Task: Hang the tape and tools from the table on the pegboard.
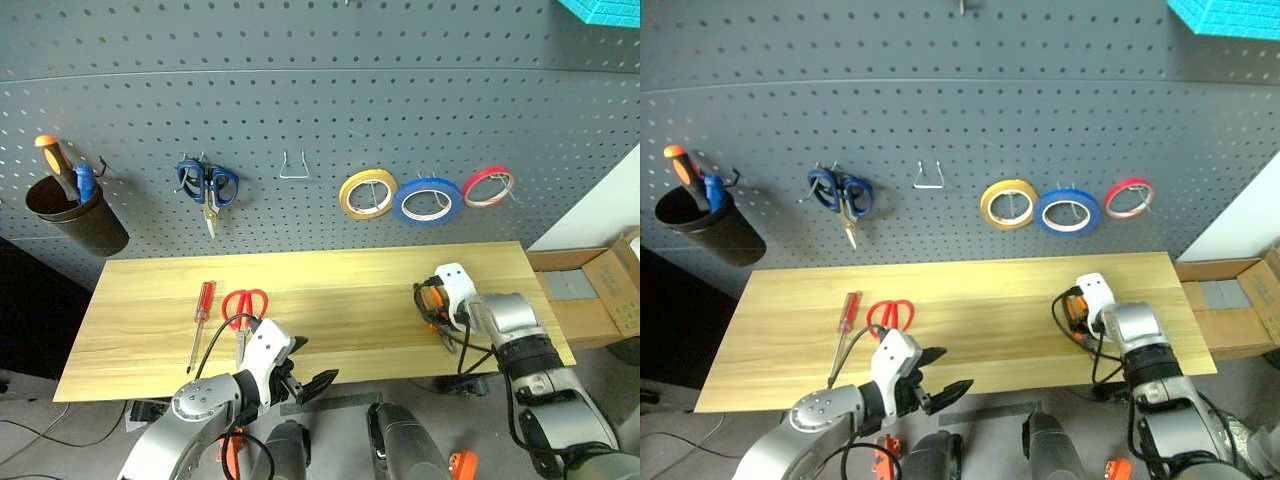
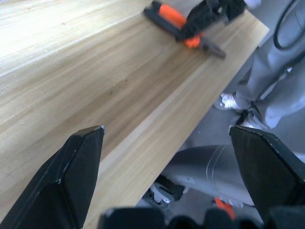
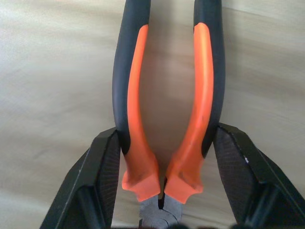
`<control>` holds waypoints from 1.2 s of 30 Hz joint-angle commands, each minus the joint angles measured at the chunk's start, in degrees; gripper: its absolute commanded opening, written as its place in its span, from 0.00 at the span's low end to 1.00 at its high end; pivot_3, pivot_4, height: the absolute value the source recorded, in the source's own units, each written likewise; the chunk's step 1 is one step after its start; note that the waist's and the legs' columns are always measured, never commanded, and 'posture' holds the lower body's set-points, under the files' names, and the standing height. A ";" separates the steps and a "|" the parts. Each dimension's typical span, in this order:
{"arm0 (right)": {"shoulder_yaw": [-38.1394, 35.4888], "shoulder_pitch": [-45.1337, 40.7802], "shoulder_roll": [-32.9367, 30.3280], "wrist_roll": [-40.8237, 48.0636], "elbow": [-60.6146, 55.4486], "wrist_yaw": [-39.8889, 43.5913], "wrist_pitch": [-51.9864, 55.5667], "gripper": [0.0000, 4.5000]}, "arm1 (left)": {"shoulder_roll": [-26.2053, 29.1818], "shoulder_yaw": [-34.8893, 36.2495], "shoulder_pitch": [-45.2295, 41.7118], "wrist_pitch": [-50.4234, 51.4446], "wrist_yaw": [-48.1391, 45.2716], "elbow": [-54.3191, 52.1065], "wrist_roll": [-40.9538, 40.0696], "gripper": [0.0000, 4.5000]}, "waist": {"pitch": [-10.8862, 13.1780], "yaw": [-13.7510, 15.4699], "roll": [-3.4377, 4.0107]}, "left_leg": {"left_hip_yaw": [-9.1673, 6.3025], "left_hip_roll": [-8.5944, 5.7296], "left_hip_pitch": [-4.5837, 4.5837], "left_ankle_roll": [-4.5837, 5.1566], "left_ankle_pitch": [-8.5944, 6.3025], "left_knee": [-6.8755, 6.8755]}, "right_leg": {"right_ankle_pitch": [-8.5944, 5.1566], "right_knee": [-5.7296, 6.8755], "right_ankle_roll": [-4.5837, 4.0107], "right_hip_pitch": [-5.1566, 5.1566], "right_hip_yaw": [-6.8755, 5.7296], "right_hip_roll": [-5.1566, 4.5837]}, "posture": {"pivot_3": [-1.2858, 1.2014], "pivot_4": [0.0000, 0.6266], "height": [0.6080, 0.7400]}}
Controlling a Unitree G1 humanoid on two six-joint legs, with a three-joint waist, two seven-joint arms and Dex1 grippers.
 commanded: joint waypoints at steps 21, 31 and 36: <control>-5.92 -15.57 17.74 1.55 -28.27 -12.48 -26.25 0.54 | -9.87 19.35 0.90 -0.91 21.52 -20.73 -8.12 1.00 | -2.36 5.20 -0.04 | -0.47 -0.18 -1.28 -1.34 0.62 0.06 | 0.20 0.03 -0.13 -0.99 -0.72 0.00 | 0.61 0.14 1.00; -6.58 -22.05 21.30 -0.18 -15.48 -15.71 -45.74 0.54 | -7.65 20.46 -6.77 -2.99 20.89 -14.41 -7.23 1.00 | -5.45 6.52 -0.12 | -0.31 -0.17 -0.85 -1.61 0.80 0.03 | 0.49 0.04 -0.52 -0.67 -0.85 0.34 | 0.61 0.11 1.00; -6.71 -25.81 26.02 -0.56 -3.03 -18.48 -53.56 0.54 | -6.01 19.67 -12.91 -2.48 20.28 -10.06 -6.88 1.00 | -5.43 6.28 -0.07 | -0.53 0.05 0.10 -1.43 0.91 -0.09 | 0.55 0.09 -0.87 0.31 -1.17 0.59 | 0.62 0.17 1.00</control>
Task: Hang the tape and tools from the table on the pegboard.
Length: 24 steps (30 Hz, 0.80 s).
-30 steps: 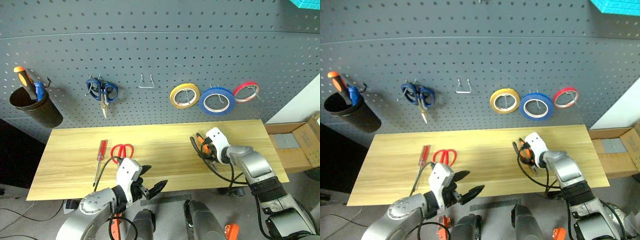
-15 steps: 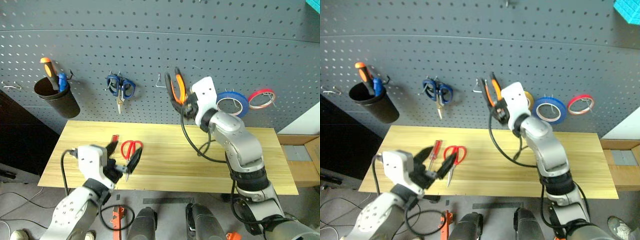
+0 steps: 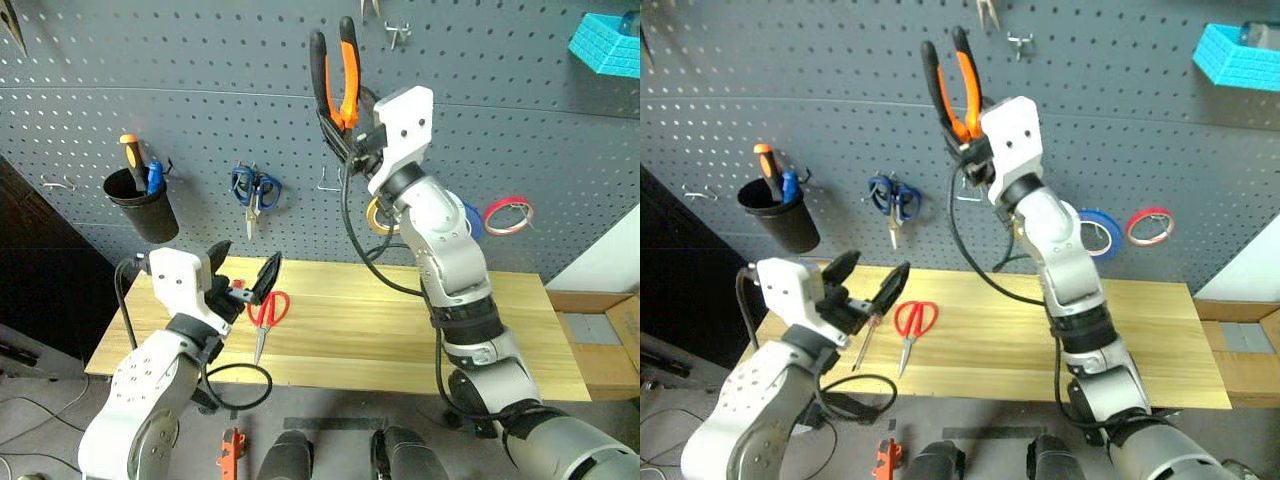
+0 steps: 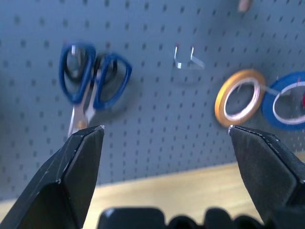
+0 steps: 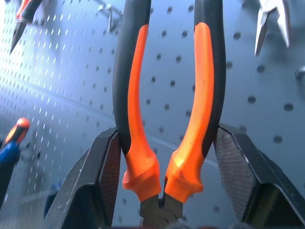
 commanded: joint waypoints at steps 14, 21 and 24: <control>-3.17 -11.24 4.69 -1.18 29.42 -4.96 -20.97 0.54 | 3.92 -0.83 -7.70 2.64 -3.00 5.58 -0.02 1.00 | 3.52 -0.19 0.35 | -0.37 0.01 -0.21 0.05 -0.01 -0.06 | -0.13 0.04 -0.22 -0.10 -0.26 -0.08 | 0.62 0.42 1.00; -1.86 -8.64 3.86 -5.49 32.42 -7.23 -24.60 0.54 | 4.58 -1.13 -10.33 5.23 -3.72 6.75 -0.79 1.00 | 5.81 -0.21 0.44 | -0.45 0.04 -0.26 0.05 0.00 -0.02 | -0.15 0.29 -0.26 -0.25 -0.32 -0.29 | 0.62 0.50 1.00; -1.39 -6.83 3.36 -7.12 31.21 -8.16 -23.62 0.54 | 4.63 -0.99 -9.83 6.14 -4.17 6.15 -1.20 1.00 | 6.44 -0.34 0.47 | -0.46 0.01 -0.27 0.06 0.03 0.00 | -0.18 0.36 -0.29 -0.26 -0.32 -0.28 | 0.61 0.51 1.00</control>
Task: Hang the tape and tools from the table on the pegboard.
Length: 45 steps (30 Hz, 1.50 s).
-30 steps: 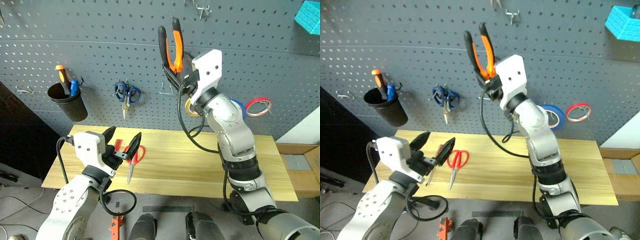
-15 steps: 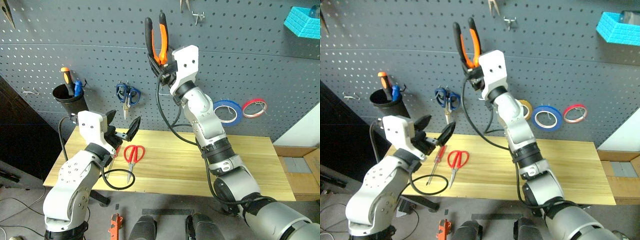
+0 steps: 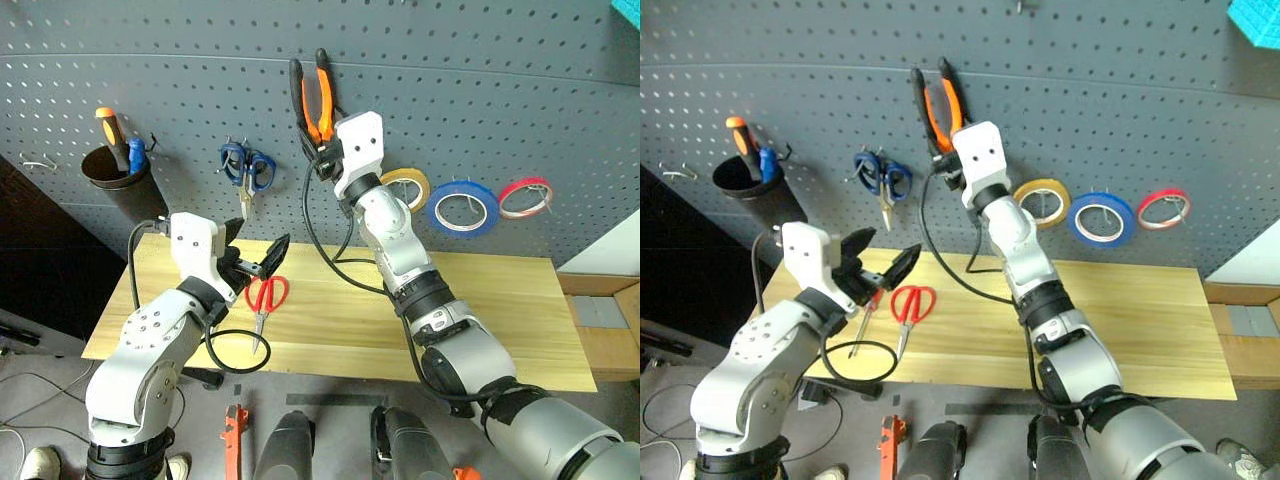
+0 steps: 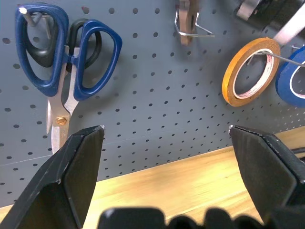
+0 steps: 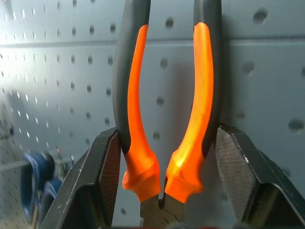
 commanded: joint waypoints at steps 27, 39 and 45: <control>4.69 28.10 -19.06 2.73 -51.27 21.27 26.38 1.00 | -6.28 -6.64 13.15 -10.06 5.27 4.63 12.00 1.00 | 0.67 -1.76 -0.11 | -0.11 0.46 -1.16 -0.49 0.19 -0.08 | 0.02 -0.39 0.07 -0.92 0.02 -0.19 | 0.54 0.35 1.00; 17.59 41.81 -29.78 5.88 -51.63 42.63 18.58 1.00 | -8.96 -6.41 15.69 -11.49 13.30 18.65 22.76 1.00 | 0.57 -3.01 -0.28 | 0.17 0.59 -0.78 -0.18 0.00 0.18 | 0.07 -0.32 0.17 -0.62 -0.11 0.06 | 0.53 0.38 1.00; 19.39 40.63 -29.52 5.25 -41.87 47.20 12.04 1.00 | -10.54 -6.20 11.78 -7.39 13.73 28.29 22.64 1.00 | 0.54 -3.02 -0.34 | 0.21 0.61 -0.68 -0.18 0.00 0.20 | 0.13 -0.31 0.18 -0.54 -0.09 0.07 | 0.54 0.39 1.00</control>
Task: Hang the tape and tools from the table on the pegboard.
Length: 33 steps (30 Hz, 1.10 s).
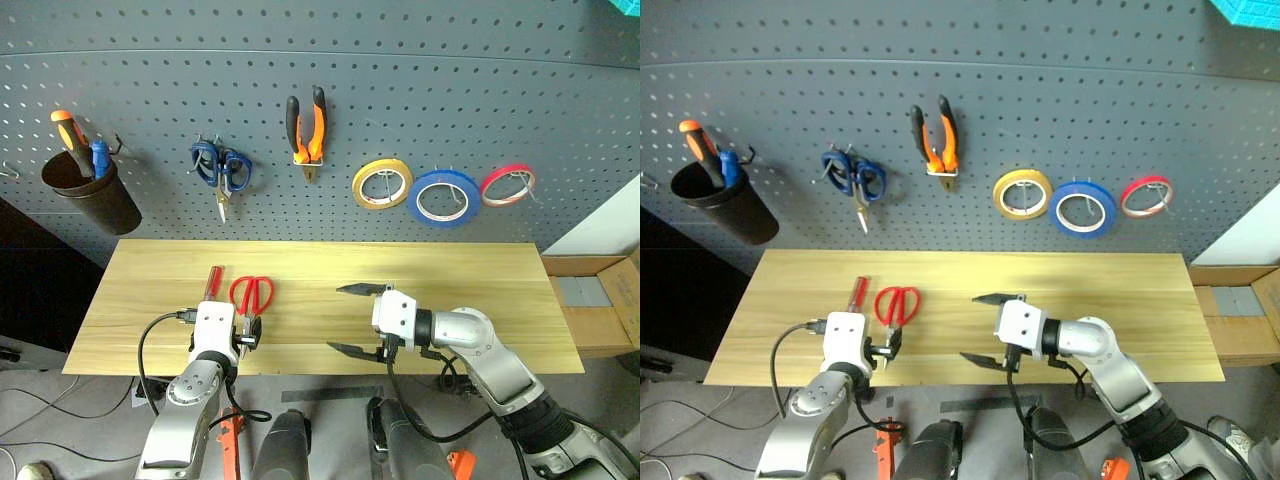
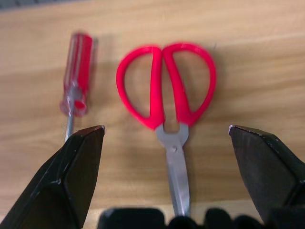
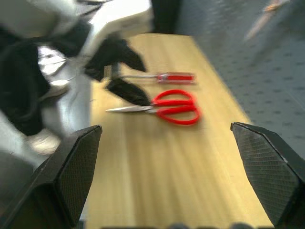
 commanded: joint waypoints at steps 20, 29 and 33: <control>-1.66 -1.08 1.61 -1.30 4.57 1.45 -4.15 1.00 | -0.15 -2.04 -8.81 11.88 -4.07 10.23 1.05 0.16 | -0.13 -0.50 0.08 | -0.02 -0.01 0.77 -0.04 -0.01 -0.10 | -0.01 -0.03 0.03 0.80 0.05 -0.06 | 0.52 0.37 1.00; -6.63 -0.50 0.71 0.92 3.41 -1.13 -3.04 1.00 | 2.16 -4.06 -6.27 9.91 -7.80 1.08 1.27 0.05 | -0.78 -0.74 0.00 | -0.03 -0.01 0.71 -0.10 0.02 -0.08 | 0.00 -0.04 0.01 0.77 0.04 -0.08 | 0.53 0.26 1.00; -11.56 1.12 0.76 5.87 -3.21 -3.43 3.63 1.00 | 7.01 -6.55 -1.34 5.89 -9.84 -8.66 4.30 0.05 | -1.65 -0.64 -0.01 | -0.05 0.01 0.65 -0.35 0.10 -0.13 | 0.00 -0.07 0.00 0.71 0.09 -0.10 | 0.53 0.20 1.00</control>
